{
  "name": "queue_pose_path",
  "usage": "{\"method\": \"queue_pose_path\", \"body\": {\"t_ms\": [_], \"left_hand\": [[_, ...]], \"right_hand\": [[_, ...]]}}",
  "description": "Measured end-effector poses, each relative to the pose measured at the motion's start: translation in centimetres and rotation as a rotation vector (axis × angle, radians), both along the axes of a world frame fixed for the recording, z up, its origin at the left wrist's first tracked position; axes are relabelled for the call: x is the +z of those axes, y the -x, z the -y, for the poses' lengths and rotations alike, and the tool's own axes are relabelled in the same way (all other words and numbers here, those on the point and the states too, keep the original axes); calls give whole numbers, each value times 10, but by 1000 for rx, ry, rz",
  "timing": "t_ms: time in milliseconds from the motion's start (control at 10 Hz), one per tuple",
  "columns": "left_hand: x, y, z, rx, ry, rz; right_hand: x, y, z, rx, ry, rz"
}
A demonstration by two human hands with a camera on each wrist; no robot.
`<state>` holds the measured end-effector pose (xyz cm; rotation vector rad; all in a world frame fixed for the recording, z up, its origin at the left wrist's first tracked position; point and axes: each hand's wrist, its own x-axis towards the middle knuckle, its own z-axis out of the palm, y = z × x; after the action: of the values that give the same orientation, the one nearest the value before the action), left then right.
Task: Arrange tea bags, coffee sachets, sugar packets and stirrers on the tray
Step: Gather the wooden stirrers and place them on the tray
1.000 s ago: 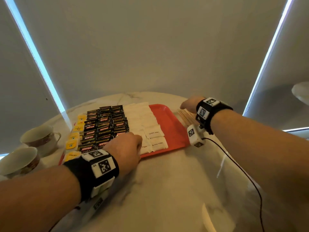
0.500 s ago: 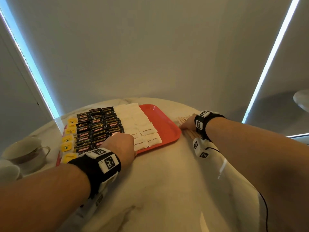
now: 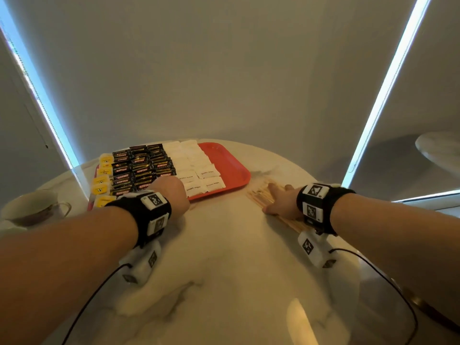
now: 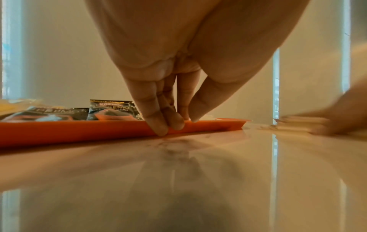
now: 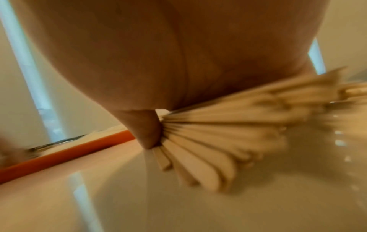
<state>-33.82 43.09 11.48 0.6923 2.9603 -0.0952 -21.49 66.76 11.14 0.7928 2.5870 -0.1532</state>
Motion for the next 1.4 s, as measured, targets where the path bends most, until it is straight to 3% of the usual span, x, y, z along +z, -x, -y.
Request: {"method": "queue_pose_path", "body": {"t_ms": [100, 300, 500, 900, 1000, 1100, 1200, 1400], "left_hand": [[8, -3, 3, -13, 34, 17], [14, -30, 23, -48, -73, 99], [19, -77, 56, -125, -164, 290], [33, -92, 80, 10, -546, 692], [39, -87, 88, -61, -678, 570], [45, -81, 107, 8, -868, 454], [46, -82, 127, 43, -1019, 467], [38, -79, 156, 108, -1142, 436]], "right_hand": [[-5, -31, 37, 146, 42, 31], [-15, -76, 136, 553, 100, 80], [-10, -85, 189, 761, 103, 138], [11, -78, 207, 816, 19, 11], [10, -73, 211, 778, 39, -46], [8, -63, 212, 775, 43, -55], [7, -55, 213, 746, 79, -110], [6, -42, 218, 728, 134, -196]]}}
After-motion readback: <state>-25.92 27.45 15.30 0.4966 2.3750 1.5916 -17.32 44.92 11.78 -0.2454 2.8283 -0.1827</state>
